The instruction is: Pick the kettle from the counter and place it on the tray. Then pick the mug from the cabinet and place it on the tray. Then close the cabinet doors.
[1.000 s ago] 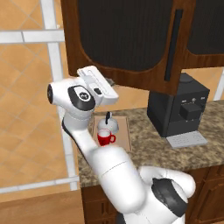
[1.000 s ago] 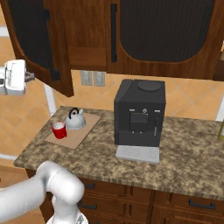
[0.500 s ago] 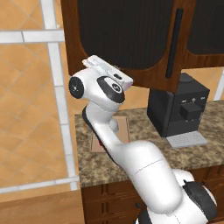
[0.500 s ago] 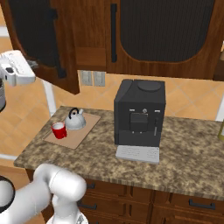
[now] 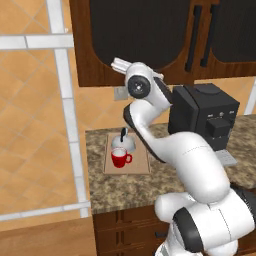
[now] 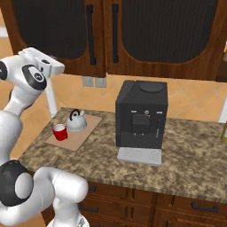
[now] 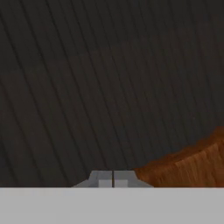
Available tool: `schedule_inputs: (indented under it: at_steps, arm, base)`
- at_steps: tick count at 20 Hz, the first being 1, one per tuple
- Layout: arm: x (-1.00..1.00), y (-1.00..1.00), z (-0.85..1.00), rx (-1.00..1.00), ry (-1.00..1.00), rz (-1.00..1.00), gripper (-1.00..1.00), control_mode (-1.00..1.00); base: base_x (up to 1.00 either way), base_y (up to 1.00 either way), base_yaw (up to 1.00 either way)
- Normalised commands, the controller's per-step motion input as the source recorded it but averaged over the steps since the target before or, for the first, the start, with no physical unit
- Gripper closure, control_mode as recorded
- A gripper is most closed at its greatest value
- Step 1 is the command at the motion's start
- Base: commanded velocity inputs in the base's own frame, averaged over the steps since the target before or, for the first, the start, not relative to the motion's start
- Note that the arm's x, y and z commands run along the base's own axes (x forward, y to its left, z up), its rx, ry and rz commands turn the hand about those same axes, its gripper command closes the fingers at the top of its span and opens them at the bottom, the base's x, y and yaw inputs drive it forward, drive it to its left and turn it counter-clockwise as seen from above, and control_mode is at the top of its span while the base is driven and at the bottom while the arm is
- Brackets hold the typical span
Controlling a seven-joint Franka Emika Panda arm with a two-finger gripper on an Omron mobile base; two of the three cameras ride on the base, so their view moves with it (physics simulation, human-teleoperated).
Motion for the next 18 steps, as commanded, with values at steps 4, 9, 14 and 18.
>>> schedule_inputs:
  at_steps: [4, 9, 14, 18]
  arm:
    - [0.95, -0.3, 0.56, 0.01, 0.06, 0.36, 1.0, -1.0]
    - [0.69, -0.07, 0.91, 0.06, 0.17, 0.27, 1.0, -1.0]
    - [0.45, 0.0, 0.82, 0.05, 0.26, 0.16, 1.0, -1.0]
    - [0.35, -0.05, 0.06, 0.0, 0.1, 0.01, 1.0, -1.0]
  base:
    - [0.0, 0.0, 0.0]
    - [0.0, 0.0, 0.0]
    - [0.0, 0.0, 0.0]
    - [0.0, 0.0, 0.0]
